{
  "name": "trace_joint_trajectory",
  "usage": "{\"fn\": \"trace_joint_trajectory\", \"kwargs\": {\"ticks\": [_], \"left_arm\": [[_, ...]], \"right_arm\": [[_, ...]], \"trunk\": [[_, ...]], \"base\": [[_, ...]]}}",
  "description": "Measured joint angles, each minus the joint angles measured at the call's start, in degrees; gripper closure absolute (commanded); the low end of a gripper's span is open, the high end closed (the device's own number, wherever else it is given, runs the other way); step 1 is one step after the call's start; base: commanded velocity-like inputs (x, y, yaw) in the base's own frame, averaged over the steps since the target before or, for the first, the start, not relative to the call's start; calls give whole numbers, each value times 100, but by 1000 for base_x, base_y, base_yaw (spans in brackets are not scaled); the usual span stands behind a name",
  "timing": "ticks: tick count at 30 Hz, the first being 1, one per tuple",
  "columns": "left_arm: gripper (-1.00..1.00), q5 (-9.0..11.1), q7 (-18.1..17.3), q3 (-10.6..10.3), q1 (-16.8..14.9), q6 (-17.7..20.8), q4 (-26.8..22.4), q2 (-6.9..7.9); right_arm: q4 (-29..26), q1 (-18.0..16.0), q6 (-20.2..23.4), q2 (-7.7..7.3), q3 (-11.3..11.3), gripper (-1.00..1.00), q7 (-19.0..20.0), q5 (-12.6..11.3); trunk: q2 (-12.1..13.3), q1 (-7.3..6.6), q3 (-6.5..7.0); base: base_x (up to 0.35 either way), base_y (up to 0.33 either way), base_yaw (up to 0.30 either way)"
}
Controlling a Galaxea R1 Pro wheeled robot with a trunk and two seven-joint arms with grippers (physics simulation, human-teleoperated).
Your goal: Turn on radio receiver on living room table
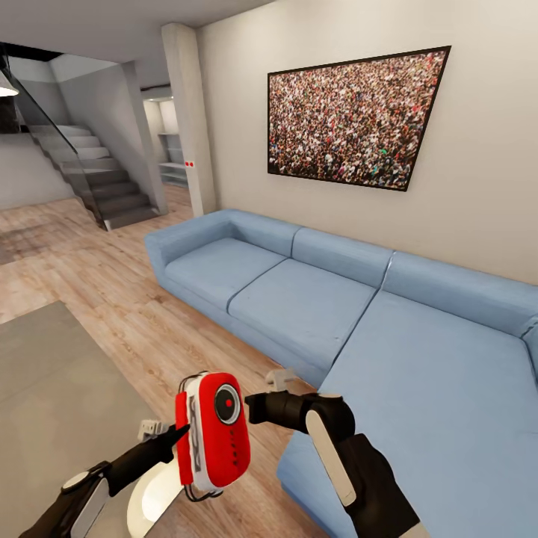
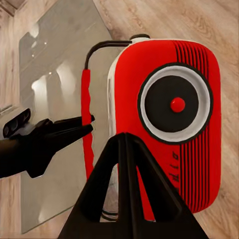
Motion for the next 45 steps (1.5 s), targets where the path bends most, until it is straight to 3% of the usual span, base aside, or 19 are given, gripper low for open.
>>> {"fn": "trace_joint_trajectory", "kwargs": {"ticks": [13,18,20,23,30,31,34,37,42,45], "left_arm": [[100,-18,-138,43,-1,-92,2,107],[100,-24,-163,39,-1,-135,2,271],[100,-142,-166,0,0,-172,4,290],[100,-480,-171,-6,0,-210,4,313],[100,-635,-306,-12,0,-222,2,338],[100,-638,-312,-11,0,-221,2,350],[100,-649,-322,-1,0,-221,1,366],[100,-632,-357,37,0,-217,0,375],[100,-612,-456,175,-1,-194,1,326],[100,-604,-91,241,-1,-178,2,232]], "right_arm": [[-35,0,-3,0,-21,100,36,21],[-51,-2,7,0,-33,100,428,-61],[-66,-21,7,0,-39,100,521,-73],[-139,-37,6,0,-41,100,561,-82],[-370,-76,12,-19,-62,100,671,-315],[-385,-77,16,-26,-121,100,678,-323],[-409,-79,20,-40,-587,100,696,-332],[-407,-79,27,-213,-923,100,744,-374],[-379,-79,67,-293,-979,100,1168,-405],[-361,-79,73,-289,-962,100,1181,-413]], "trunk": [[0,0,0],[0,0,0],[0,0,0],[0,0,0],[0,0,0],[0,0,0],[0,0,0],[0,0,0],[0,0,0],[0,0,0]], "base": [[0,0,0],[0,0,0],[0,0,0],[0,0,0],[0,0,0],[0,0,0],[0,0,0],[0,0,0],[0,0,0],[0,0,0]]}}
